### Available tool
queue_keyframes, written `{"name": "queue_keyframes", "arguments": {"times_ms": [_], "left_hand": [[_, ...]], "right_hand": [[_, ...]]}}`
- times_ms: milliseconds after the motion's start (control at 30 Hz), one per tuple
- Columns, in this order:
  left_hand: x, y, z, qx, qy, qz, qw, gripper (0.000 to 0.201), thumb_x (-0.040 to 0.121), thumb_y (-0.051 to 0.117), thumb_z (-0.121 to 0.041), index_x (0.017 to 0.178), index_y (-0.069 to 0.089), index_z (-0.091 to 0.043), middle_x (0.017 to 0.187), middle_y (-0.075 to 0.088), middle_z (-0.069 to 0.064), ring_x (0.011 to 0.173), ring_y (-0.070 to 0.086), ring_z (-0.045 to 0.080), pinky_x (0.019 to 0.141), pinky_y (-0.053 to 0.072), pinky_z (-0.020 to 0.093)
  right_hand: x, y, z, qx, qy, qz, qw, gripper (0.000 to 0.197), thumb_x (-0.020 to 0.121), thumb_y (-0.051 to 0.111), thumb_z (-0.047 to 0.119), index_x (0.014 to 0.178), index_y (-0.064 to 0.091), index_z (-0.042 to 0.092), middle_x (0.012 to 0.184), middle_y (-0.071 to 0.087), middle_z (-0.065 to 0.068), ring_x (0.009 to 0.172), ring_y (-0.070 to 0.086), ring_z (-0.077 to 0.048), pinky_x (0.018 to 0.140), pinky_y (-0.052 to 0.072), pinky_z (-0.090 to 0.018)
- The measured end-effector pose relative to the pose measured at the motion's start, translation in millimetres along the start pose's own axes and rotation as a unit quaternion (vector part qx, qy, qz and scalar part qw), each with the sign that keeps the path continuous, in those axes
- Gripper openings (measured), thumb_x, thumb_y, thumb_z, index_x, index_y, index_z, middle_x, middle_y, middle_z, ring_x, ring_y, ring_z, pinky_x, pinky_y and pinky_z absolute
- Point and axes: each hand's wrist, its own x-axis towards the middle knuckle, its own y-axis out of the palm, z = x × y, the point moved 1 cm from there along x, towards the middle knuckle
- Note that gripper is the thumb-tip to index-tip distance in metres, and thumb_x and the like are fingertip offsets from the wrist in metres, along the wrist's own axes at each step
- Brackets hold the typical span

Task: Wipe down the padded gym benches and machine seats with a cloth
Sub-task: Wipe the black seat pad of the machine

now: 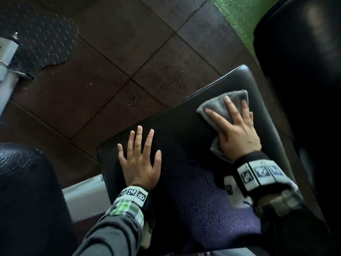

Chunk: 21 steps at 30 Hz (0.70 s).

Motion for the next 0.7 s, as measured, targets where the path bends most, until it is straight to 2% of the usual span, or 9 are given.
{"name": "queue_keyframes", "arguments": {"times_ms": [100,167,233,333,400,500,600,700], "left_hand": [[0,0,0,0.0,0.0,-0.001,1.0,0.061,0.094,0.036,-0.046,0.153,0.025,-0.033,0.164,0.019,0.0,0.151,0.013,0.019,0.118,0.005,0.057],[0,0,0,0.0,0.0,-0.003,1.0,0.061,0.094,0.035,-0.046,0.153,0.027,-0.032,0.164,0.02,0.0,0.151,0.014,0.019,0.117,0.006,0.058],[0,0,0,0.001,0.001,-0.007,1.0,0.06,0.094,0.035,-0.046,0.152,0.028,-0.031,0.163,0.02,0.0,0.151,0.015,0.019,0.117,0.006,0.057],[0,-1,0,-0.004,-0.002,-0.006,1.0,0.06,0.094,0.034,-0.046,0.152,0.028,-0.032,0.163,0.019,0.0,0.151,0.015,0.019,0.117,0.005,0.057],[0,-1,-1,-0.006,-0.005,-0.004,1.0,0.06,0.094,0.034,-0.046,0.152,0.027,-0.032,0.164,0.018,-0.001,0.151,0.013,0.018,0.118,0.005,0.057],[0,-2,-1,-0.006,-0.006,-0.002,1.0,0.061,0.094,0.033,-0.046,0.153,0.026,-0.033,0.164,0.017,-0.001,0.151,0.012,0.018,0.118,0.004,0.057],[0,-1,-2,-0.007,-0.007,-0.001,1.0,0.061,0.094,0.033,-0.046,0.153,0.027,-0.032,0.164,0.017,-0.001,0.151,0.012,0.018,0.118,0.004,0.057],[0,-1,-2,-0.007,-0.006,-0.005,1.0,0.061,0.095,0.033,-0.046,0.153,0.028,-0.031,0.164,0.018,-0.001,0.152,0.012,0.018,0.118,0.005,0.057]], "right_hand": [[28,5,20,0.013,0.036,0.003,0.999,0.053,0.087,0.044,0.024,0.133,0.041,0.048,0.154,0.023,0.0,0.141,0.008,-0.043,0.112,0.012,-0.056],[29,12,36,-0.004,-0.005,-0.004,1.0,0.047,0.087,0.047,0.026,0.13,0.048,0.045,0.15,0.032,-0.004,0.138,0.017,-0.046,0.109,0.017,-0.058],[15,19,46,-0.034,-0.073,0.002,0.997,0.046,0.085,0.041,0.032,0.128,0.051,0.044,0.146,0.039,-0.005,0.134,0.027,-0.048,0.105,0.023,-0.06],[-20,21,37,-0.037,-0.12,0.031,0.992,0.053,0.081,0.034,0.036,0.131,0.046,0.045,0.148,0.036,-0.002,0.134,0.027,-0.046,0.105,0.025,-0.058],[-43,15,19,-0.031,-0.106,0.024,0.994,0.056,0.078,0.034,0.032,0.132,0.045,0.045,0.149,0.035,-0.003,0.135,0.027,-0.045,0.105,0.027,-0.058],[-59,3,-11,-0.025,-0.041,0.002,0.999,0.058,0.077,0.035,0.029,0.133,0.038,0.047,0.149,0.034,-0.004,0.136,0.024,-0.044,0.105,0.026,-0.059],[-46,-2,-24,-0.006,0.015,-0.003,1.0,0.059,0.077,0.034,0.03,0.133,0.038,0.045,0.151,0.031,-0.007,0.136,0.02,-0.047,0.104,0.025,-0.06],[-24,6,-7,-0.003,0.054,-0.019,0.998,0.055,0.082,0.036,0.032,0.135,0.039,0.047,0.152,0.027,-0.005,0.138,0.016,-0.046,0.108,0.019,-0.058]]}}
